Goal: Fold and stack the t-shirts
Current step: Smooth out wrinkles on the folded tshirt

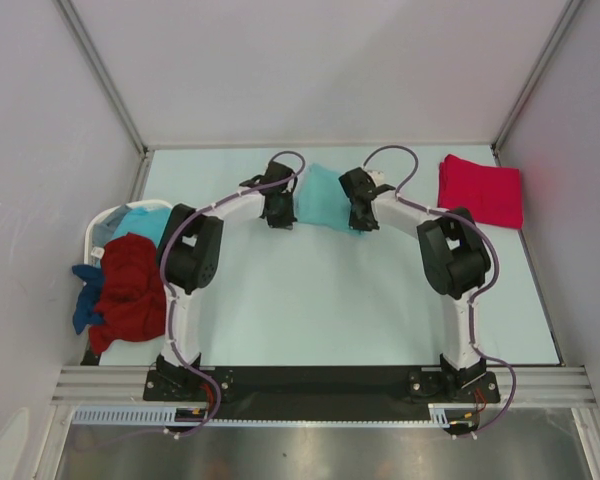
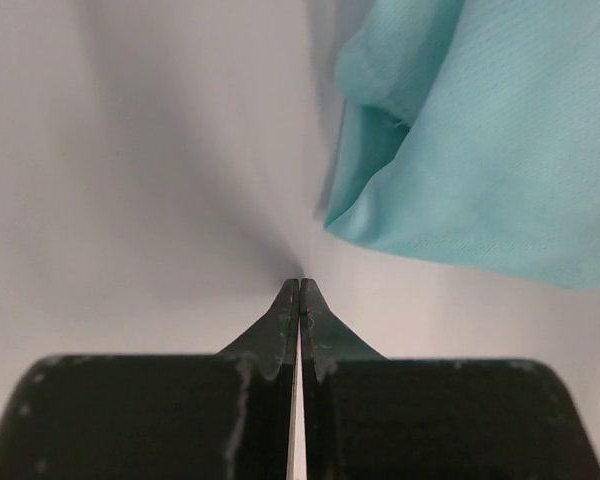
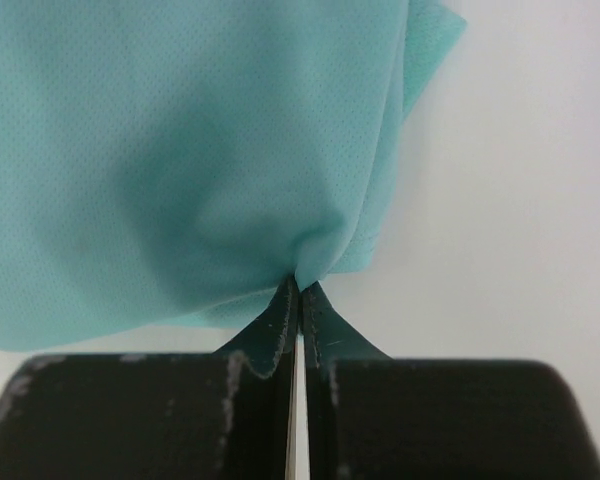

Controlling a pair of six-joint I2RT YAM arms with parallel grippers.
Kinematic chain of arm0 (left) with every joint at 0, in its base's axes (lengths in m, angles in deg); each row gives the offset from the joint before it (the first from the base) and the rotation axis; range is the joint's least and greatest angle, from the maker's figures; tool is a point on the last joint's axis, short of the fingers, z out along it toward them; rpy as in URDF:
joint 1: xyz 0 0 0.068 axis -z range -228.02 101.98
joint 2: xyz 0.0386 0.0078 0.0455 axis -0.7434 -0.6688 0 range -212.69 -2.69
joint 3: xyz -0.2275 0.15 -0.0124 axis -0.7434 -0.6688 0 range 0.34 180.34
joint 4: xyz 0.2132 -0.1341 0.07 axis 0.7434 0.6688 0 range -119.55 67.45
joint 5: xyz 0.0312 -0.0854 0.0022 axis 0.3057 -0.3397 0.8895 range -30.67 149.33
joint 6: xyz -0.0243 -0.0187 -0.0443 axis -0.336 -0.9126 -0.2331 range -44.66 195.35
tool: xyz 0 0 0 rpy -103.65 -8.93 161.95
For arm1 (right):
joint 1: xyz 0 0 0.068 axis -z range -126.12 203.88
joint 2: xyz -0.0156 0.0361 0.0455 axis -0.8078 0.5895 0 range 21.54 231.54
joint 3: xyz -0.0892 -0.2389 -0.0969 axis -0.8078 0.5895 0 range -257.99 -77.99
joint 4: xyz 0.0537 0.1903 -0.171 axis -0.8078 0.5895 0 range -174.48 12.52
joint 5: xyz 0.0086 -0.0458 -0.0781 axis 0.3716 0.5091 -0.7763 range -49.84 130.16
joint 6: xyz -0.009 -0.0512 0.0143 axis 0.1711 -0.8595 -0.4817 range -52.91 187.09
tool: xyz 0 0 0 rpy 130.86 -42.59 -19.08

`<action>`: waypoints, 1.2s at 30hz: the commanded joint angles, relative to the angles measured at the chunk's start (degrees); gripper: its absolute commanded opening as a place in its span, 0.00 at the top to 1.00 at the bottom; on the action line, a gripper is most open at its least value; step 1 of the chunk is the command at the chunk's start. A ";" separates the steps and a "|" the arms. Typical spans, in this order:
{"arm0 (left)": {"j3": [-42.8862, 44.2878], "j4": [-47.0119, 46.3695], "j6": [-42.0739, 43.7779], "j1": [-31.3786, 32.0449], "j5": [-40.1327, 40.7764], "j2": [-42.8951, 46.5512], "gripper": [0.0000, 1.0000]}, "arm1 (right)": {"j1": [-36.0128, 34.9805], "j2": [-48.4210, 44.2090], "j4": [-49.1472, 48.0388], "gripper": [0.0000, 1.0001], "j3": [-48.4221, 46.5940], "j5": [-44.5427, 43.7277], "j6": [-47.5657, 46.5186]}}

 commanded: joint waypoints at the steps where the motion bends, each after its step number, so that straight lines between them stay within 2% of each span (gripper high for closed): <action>1: -4.15 -1.12 -0.45 1.66 0.25 6.58 1.00 | -1.08 -6.48 1.59 1.00 4.37 -2.38 0.96; 6: -7.33 -2.71 -0.89 2.01 0.25 9.22 0.99 | -1.26 -8.60 1.15 1.00 7.45 -2.91 1.23; 11: -5.58 -2.62 -0.36 2.10 0.16 8.52 0.82 | -1.17 -9.04 1.15 1.00 7.72 -3.17 0.79; 14: -3.12 -2.62 -0.36 2.19 0.08 7.91 0.79 | -1.08 -8.95 0.98 1.00 7.54 -3.00 0.61; 29: 8.13 0.46 0.26 4.30 -1.24 -0.52 0.73 | 0.50 -7.81 0.28 1.00 6.93 -1.77 -0.18; 36: 9.19 1.95 0.43 4.30 0.25 -1.15 0.69 | 1.20 -7.55 0.27 1.00 6.75 -1.42 -0.18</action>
